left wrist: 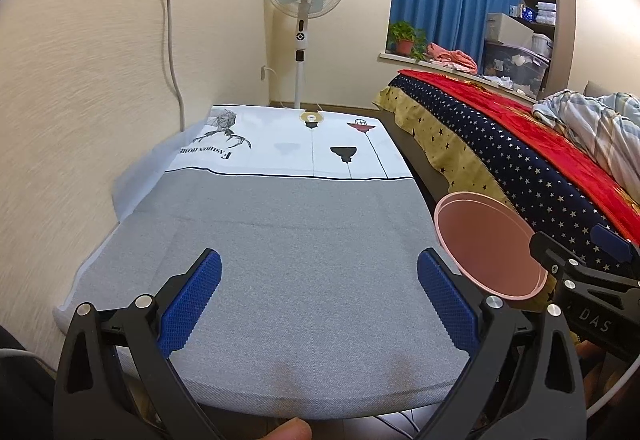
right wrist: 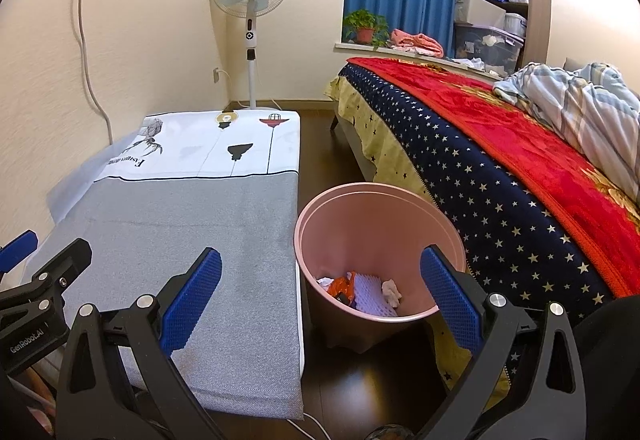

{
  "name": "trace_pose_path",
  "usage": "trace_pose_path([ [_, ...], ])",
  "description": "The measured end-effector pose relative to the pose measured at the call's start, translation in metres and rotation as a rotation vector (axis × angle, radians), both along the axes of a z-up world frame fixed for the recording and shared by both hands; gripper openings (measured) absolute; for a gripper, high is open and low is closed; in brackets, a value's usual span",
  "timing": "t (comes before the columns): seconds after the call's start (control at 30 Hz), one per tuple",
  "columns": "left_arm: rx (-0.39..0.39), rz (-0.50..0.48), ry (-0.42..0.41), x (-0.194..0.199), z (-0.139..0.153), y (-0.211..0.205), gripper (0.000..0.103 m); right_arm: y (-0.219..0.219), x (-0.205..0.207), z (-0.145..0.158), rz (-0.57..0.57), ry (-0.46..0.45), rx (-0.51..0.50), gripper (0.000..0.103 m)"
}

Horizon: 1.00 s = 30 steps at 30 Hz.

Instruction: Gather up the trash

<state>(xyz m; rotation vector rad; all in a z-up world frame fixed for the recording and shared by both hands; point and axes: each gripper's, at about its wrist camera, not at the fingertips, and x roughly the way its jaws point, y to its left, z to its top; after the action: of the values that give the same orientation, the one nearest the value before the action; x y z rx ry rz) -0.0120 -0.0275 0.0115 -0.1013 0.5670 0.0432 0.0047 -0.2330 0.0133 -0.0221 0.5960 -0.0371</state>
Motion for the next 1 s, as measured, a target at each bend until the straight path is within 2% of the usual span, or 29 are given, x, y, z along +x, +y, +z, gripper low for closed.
trace_pose_path([
  [1.0, -0.007, 0.002, 0.004, 0.0001, -0.0004, -0.0003, 0.095, 0.0012, -0.0004, 0.0009, 0.0, 0.001, -0.003, 0.098],
])
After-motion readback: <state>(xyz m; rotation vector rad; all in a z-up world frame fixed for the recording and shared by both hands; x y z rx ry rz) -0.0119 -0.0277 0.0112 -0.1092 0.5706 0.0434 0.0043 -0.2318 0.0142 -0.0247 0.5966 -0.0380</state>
